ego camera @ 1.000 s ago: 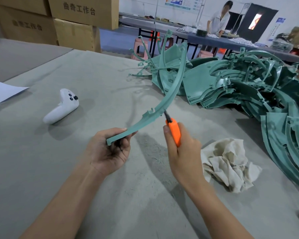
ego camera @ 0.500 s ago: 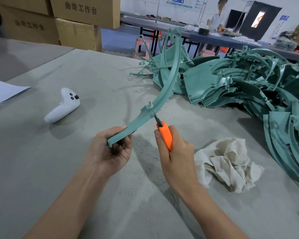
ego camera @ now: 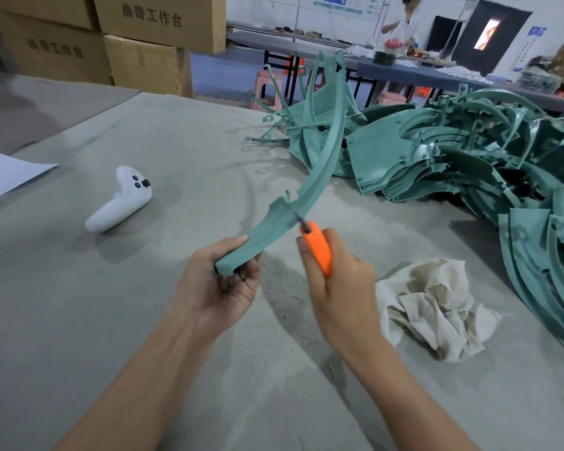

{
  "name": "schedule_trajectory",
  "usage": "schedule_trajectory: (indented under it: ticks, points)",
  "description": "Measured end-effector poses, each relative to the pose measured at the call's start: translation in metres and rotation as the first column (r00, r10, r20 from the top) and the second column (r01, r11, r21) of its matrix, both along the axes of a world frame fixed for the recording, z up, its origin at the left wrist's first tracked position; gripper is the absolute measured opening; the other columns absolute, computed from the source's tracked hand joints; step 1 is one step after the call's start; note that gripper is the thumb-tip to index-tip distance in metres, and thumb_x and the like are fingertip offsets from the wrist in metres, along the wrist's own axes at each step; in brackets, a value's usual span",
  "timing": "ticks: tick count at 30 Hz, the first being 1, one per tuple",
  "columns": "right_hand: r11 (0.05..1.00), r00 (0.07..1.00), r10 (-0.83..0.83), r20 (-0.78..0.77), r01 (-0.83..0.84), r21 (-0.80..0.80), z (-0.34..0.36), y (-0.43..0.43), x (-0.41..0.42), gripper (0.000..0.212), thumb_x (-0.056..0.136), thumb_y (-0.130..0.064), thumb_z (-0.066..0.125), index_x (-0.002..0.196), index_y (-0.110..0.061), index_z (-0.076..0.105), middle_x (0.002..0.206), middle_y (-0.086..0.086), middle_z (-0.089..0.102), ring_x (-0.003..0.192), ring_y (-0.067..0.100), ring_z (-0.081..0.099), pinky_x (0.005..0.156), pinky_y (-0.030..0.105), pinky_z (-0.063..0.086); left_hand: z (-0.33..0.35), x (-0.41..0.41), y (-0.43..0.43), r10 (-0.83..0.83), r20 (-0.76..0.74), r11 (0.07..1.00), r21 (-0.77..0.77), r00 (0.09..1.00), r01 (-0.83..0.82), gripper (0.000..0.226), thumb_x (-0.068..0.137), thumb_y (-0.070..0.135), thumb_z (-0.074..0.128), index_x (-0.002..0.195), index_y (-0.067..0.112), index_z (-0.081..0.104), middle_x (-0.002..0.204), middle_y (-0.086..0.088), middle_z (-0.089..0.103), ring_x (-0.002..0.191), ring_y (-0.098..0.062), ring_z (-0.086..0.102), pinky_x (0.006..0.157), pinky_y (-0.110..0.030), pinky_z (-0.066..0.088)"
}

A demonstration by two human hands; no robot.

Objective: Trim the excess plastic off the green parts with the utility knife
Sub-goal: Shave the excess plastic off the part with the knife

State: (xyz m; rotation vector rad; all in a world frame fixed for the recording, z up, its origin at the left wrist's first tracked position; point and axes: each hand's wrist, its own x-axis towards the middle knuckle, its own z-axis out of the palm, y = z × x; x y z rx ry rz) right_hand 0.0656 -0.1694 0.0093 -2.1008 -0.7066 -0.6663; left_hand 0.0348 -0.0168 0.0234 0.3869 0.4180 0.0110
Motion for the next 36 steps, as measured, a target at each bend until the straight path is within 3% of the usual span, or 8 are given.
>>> schedule_trajectory:
  ticks: [4,7,10,17,23,27,34,36]
  points:
    - [0.991,0.997,-0.078,-0.021,0.08,0.104,0.005,-0.018,0.021,0.037,0.101,-0.042,0.042,0.082,-0.012,0.051,0.052,-0.011,0.037,0.042,0.011,0.037,0.04,0.026,0.03,0.0,-0.001,-0.001,-0.019,-0.033,1.0,0.008,0.999,0.019,0.014,0.066,-0.002,0.066,0.077,0.002,0.059,0.089,-0.014,0.065,0.051,-0.012,0.064,0.044,-0.016,0.049]
    - [0.997,0.998,-0.06,-0.017,0.061,0.055,0.001,-0.016,0.018,0.037,0.101,-0.043,0.04,0.084,-0.012,0.052,0.053,-0.009,0.039,0.042,0.012,0.038,0.039,0.029,0.035,0.0,-0.001,-0.003,-0.016,-0.038,1.0,-0.021,0.999,0.015,0.009,0.067,-0.003,0.066,0.073,0.0,0.061,0.1,-0.015,0.066,0.052,-0.012,0.066,0.044,-0.016,0.05]
    - [1.0,1.0,-0.003,-0.01,0.003,0.017,-0.005,-0.008,0.006,0.033,0.1,-0.042,0.041,0.087,-0.013,0.052,0.053,-0.011,0.037,0.043,0.015,0.041,0.04,0.029,0.036,0.0,-0.001,-0.001,0.001,-0.014,0.998,-0.063,1.0,-0.002,0.024,0.065,-0.003,0.064,0.089,0.0,0.061,0.11,-0.015,0.064,0.052,-0.012,0.066,0.044,-0.016,0.05]
    - [0.99,0.997,0.074,-0.007,-0.075,-0.122,-0.012,0.002,-0.011,0.037,0.099,-0.045,0.041,0.087,-0.011,0.051,0.059,-0.01,0.038,0.045,0.02,0.043,0.043,0.043,0.04,0.001,-0.002,-0.002,0.043,-0.003,0.997,-0.065,0.999,-0.043,0.013,0.063,-0.004,0.062,0.076,-0.005,0.064,0.082,-0.018,0.071,0.053,-0.012,0.067,0.042,-0.016,0.049]
    - [0.998,0.999,0.002,-0.033,0.0,0.07,0.001,-0.008,0.008,0.027,0.1,-0.04,0.044,0.082,-0.019,0.047,0.052,-0.012,0.034,0.041,0.012,0.037,0.04,0.027,0.032,0.001,-0.003,-0.002,0.001,-0.01,1.0,-0.028,1.0,-0.001,0.016,0.067,-0.003,0.064,0.082,0.0,0.059,0.103,-0.017,0.066,0.054,-0.013,0.068,0.043,-0.016,0.05]
    - [0.995,0.999,0.041,-0.009,-0.04,0.089,0.001,-0.003,0.003,0.023,0.101,-0.036,0.046,0.081,-0.024,0.044,0.051,-0.014,0.03,0.041,0.009,0.037,0.041,0.014,0.026,-0.001,-0.003,-0.003,-0.004,-0.006,0.998,-0.07,1.0,0.004,0.02,0.067,-0.004,0.064,0.087,0.0,0.06,0.111,-0.016,0.064,0.052,-0.013,0.067,0.043,-0.016,0.05]
    - [0.997,1.0,0.031,0.002,-0.031,0.066,-0.002,-0.007,0.002,0.027,0.1,-0.037,0.046,0.082,-0.017,0.048,0.052,-0.013,0.032,0.043,0.015,0.04,0.038,0.025,0.031,-0.003,-0.003,-0.001,-0.019,-0.016,0.996,-0.083,1.0,0.017,0.017,0.068,-0.004,0.063,0.084,0.0,0.06,0.103,-0.016,0.066,0.05,-0.012,0.066,0.043,-0.016,0.05]
    - [0.995,0.998,0.052,-0.03,-0.049,0.09,-0.001,-0.006,0.0,0.027,0.099,-0.038,0.046,0.08,-0.019,0.048,0.051,-0.011,0.032,0.041,0.013,0.038,0.038,0.021,0.028,-0.002,-0.003,-0.002,-0.023,-0.008,0.997,-0.077,1.0,0.023,0.014,0.067,-0.004,0.064,0.08,0.0,0.06,0.099,-0.016,0.068,0.05,-0.012,0.066,0.043,-0.016,0.05]
